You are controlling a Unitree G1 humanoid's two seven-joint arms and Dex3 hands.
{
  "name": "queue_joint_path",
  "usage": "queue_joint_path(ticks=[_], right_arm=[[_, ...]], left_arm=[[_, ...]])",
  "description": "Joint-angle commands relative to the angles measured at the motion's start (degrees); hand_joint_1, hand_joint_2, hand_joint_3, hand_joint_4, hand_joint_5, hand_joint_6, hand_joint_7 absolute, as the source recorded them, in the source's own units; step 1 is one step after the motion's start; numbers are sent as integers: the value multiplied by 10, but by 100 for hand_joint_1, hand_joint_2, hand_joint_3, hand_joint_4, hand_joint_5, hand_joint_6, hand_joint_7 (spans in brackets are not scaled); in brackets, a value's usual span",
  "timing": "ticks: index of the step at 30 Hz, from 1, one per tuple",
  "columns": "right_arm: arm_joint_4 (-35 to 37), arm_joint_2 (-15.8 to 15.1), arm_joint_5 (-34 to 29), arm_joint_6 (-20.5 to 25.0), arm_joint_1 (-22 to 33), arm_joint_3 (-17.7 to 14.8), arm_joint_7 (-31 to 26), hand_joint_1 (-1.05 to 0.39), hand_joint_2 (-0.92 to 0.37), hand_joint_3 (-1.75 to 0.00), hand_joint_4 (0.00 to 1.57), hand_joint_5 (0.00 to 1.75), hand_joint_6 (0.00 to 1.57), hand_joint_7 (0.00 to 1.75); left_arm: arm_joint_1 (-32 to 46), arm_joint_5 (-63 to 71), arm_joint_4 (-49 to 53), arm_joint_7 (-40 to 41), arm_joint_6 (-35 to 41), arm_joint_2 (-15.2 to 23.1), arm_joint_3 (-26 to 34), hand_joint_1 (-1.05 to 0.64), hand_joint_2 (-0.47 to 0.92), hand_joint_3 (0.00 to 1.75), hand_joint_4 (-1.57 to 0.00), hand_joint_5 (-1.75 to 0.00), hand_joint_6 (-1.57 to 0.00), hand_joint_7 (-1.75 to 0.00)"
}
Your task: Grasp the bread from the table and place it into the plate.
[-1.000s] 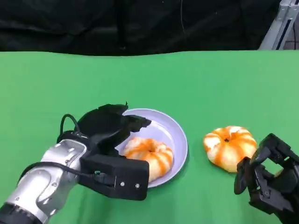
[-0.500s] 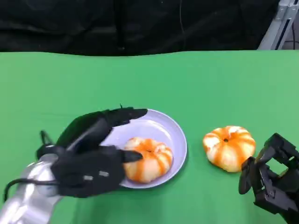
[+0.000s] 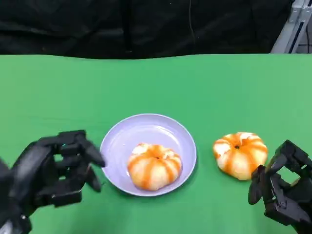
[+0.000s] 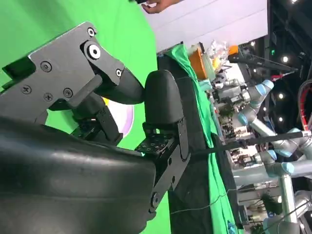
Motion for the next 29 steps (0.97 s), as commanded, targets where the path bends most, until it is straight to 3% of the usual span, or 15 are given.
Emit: queue_joint_path(ticks=[1,11,29], right_arm=[[-5,-9,4,4,0,-4,0,-15,-44,-130,90,175,68,169],[1,-14,13,12,-8,-8,9,-17,-44,-127,91,175,69,164],[-11,-9,2,1,6,3,1,-16,-46,-128,91,175,68,168]], left_arm=[[44,-45,5,-43,-2,15,38,10,62,136,-90,-175,-74,-174],[43,-34,97,-98,-97,7,44,13,58,138,-95,-175,-79,-175],[39,-31,98,-99,-97,8,43,13,59,133,-92,-175,-77,-175]])
